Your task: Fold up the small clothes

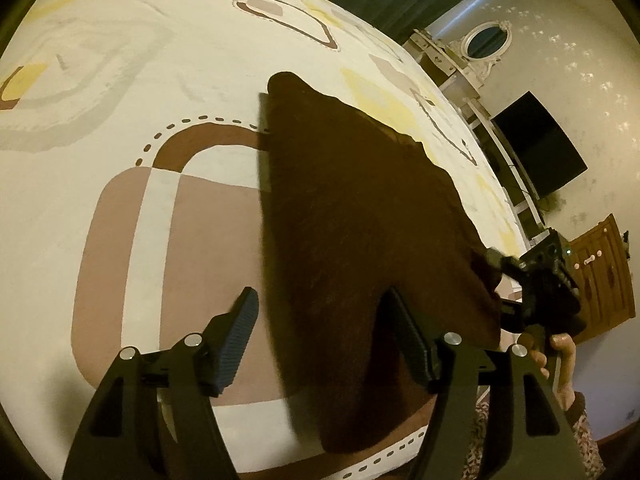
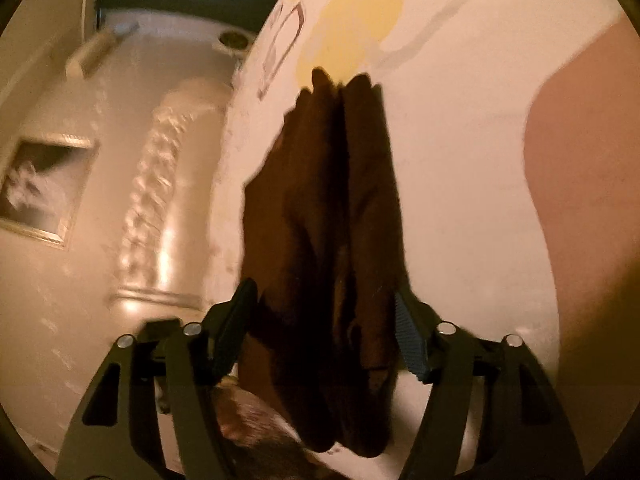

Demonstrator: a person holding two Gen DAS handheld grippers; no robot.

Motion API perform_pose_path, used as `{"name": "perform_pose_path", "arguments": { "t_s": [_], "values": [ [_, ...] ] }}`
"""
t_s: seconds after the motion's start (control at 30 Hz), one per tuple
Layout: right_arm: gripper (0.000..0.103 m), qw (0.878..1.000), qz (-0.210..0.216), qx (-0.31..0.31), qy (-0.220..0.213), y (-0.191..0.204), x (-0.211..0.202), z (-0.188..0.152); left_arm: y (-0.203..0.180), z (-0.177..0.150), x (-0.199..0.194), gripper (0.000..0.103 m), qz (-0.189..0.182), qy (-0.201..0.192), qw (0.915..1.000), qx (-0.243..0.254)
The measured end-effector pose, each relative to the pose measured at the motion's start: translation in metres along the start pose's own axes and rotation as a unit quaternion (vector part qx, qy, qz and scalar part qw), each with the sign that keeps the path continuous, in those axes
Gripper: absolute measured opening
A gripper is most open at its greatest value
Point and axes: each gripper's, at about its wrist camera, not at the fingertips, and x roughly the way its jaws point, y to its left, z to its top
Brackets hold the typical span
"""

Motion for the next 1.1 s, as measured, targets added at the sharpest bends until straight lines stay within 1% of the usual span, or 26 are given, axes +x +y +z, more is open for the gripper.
{"name": "perform_pose_path", "arguments": {
  "t_s": [0.03, 0.07, 0.1, 0.13, 0.23, 0.43, 0.5, 0.57, 0.6, 0.63, 0.7, 0.73, 0.8, 0.97, 1.0, 1.03, 1.07, 1.1],
  "values": [
    [0.023, 1.000, -0.015, -0.004, 0.001, 0.001, 0.003, 0.000, -0.001, -0.003, -0.001, 0.067, 0.002, -0.001, 1.0000, 0.000],
    [0.021, 1.000, -0.022, -0.003, -0.001, -0.002, 0.003, 0.001, -0.002, -0.003, -0.001, 0.067, 0.003, -0.001, 1.0000, 0.000],
    [0.017, 1.000, -0.022, -0.001, -0.003, -0.008, 0.002, 0.001, -0.002, -0.004, -0.001, 0.068, 0.004, 0.000, 1.0000, 0.001],
    [0.014, 1.000, -0.022, 0.001, -0.007, -0.013, 0.001, 0.000, -0.001, -0.006, -0.001, 0.068, 0.004, 0.001, 1.0000, 0.003],
    [0.012, 1.000, 0.003, 0.014, -0.014, -0.028, -0.001, -0.002, -0.005, -0.007, 0.001, 0.071, 0.009, 0.001, 0.9999, 0.012],
    [0.013, 1.000, 0.011, 0.011, -0.016, -0.031, 0.000, -0.003, -0.005, -0.007, 0.002, 0.072, 0.011, 0.000, 0.9998, 0.016],
    [0.016, 1.000, 0.020, 0.003, -0.009, -0.029, -0.002, -0.003, -0.005, -0.006, 0.000, 0.072, 0.011, 0.001, 0.9998, 0.016],
    [0.021, 0.999, 0.033, 0.015, -0.005, -0.030, -0.005, 0.000, -0.004, -0.006, 0.001, 0.072, 0.009, 0.002, 0.9998, 0.015],
    [0.029, 0.999, 0.037, 0.022, -0.010, -0.031, -0.010, 0.002, -0.004, -0.006, 0.000, 0.072, 0.006, 0.004, 0.9999, 0.015],
    [0.040, 0.999, 0.042, 0.026, -0.019, -0.031, -0.016, 0.005, -0.004, -0.005, -0.001, 0.072, 0.003, 0.004, 0.9999, 0.015],
    [0.051, 0.998, 0.052, 0.029, -0.029, -0.031, -0.022, 0.012, -0.004, 0.001, 0.000, 0.072, 0.004, 0.000, 0.9998, 0.022],
    [0.054, 0.998, 0.051, 0.032, -0.031, -0.029, -0.022, 0.018, -0.005, 0.003, 0.001, 0.072, 0.008, -0.001, 0.9997, 0.023],
    [0.058, 0.998, 0.043, 0.031, -0.034, -0.026, -0.018, 0.029, -0.004, 0.010, 0.005, 0.072, 0.011, -0.001, 0.9998, 0.018],
    [0.058, 0.998, 0.039, 0.037, -0.029, -0.019, 0.008, 0.066, -0.005, 0.024, 0.015, 0.072, 0.018, 0.004, 0.9997, 0.015],
    [0.046, 0.998, 0.035, 0.034, -0.027, -0.018, 0.012, 0.070, -0.006, 0.025, 0.016, 0.072, 0.021, 0.004, 0.9996, 0.018],
    [0.014, 0.999, 0.019, 0.019, -0.020, -0.014, 0.019, 0.076, -0.007, 0.026, 0.017, 0.072, 0.022, 0.004, 0.9995, 0.020],
    [0.015, 1.000, 0.000, 0.002, -0.011, -0.011, 0.025, 0.080, -0.009, 0.026, 0.017, 0.072, 0.024, 0.004, 0.9994, 0.022],
    [0.014, 1.000, -0.013, -0.006, -0.015, -0.011, 0.027, 0.083, -0.009, 0.025, 0.019, 0.073, 0.026, 0.004, 0.9994, 0.024]
  ]
}}
